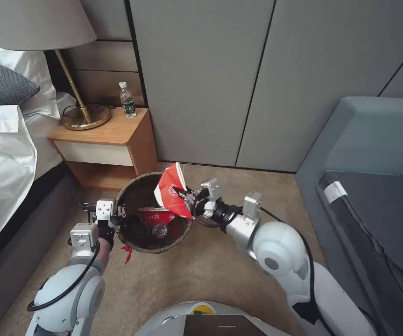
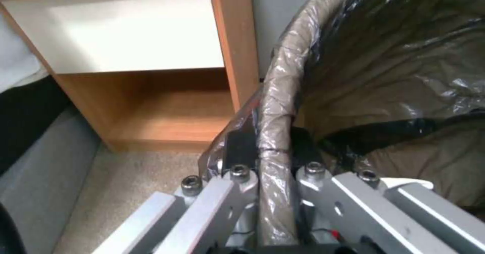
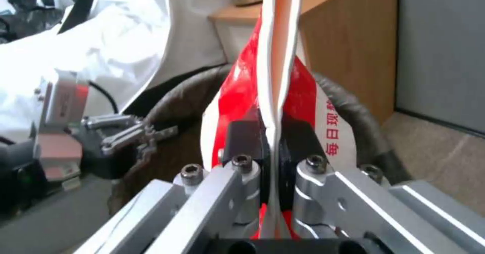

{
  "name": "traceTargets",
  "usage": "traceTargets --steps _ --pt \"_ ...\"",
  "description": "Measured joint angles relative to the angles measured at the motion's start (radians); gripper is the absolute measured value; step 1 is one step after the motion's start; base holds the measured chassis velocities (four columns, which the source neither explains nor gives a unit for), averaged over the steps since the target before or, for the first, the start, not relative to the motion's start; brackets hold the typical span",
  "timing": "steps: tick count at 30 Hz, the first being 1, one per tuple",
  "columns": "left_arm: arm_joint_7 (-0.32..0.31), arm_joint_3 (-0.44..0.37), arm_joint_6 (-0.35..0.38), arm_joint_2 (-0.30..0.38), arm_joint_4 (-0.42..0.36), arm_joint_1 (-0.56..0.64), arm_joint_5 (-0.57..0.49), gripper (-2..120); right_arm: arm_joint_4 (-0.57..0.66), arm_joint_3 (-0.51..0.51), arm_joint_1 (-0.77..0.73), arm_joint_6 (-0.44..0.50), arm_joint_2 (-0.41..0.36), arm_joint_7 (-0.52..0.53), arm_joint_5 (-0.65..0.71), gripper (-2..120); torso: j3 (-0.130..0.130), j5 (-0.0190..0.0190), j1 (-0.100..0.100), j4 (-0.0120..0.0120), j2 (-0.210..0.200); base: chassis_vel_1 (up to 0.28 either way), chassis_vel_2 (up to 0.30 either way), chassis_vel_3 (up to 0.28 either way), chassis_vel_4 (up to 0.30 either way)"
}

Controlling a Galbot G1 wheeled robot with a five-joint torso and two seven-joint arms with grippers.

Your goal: Pick up the trash bin, then pick up the garbage from the floor and place it into the trash bin.

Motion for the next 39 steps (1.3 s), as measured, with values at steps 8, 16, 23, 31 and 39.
traceTargets --steps 8,16,23,31,39 --pt "0.012 0.014 0.0 -0.012 0.018 -0.018 0.016 3 -0.03 -0.081 0.036 0.001 0.022 0.011 -0.015 2 0.0 0.0 0.0 0.0 0.0 0.0 0.0 0.0 0.0" --pt "0.012 0.014 0.0 -0.012 0.022 -0.019 0.017 3 -0.077 -0.161 0.071 -0.001 0.053 0.053 -0.058 18 0.0 0.0 0.0 0.0001 0.0 0.0 0.0 0.0 0.0" --pt "0.012 0.015 -0.001 -0.012 0.019 -0.014 0.016 3 -0.078 -0.167 0.073 -0.002 0.055 0.067 -0.059 44 0.0 0.0 0.0 0.0001 0.0 0.0 0.0 0.0 0.0" --pt "0.012 0.016 -0.002 -0.015 0.012 -0.007 0.015 3 -0.051 -0.135 0.06 -0.001 0.035 0.072 -0.059 73 0.0 0.0001 0.0 0.0 0.0 0.0 0.0 0.0 0.0" --pt "0.012 0.012 -0.002 -0.012 0.011 -0.006 0.016 3 0.017 -0.024 0.034 0.023 -0.017 0.052 -0.053 99 0.0 0.0003 0.0 0.0001 0.0 0.0 0.0 0.0 0.0"
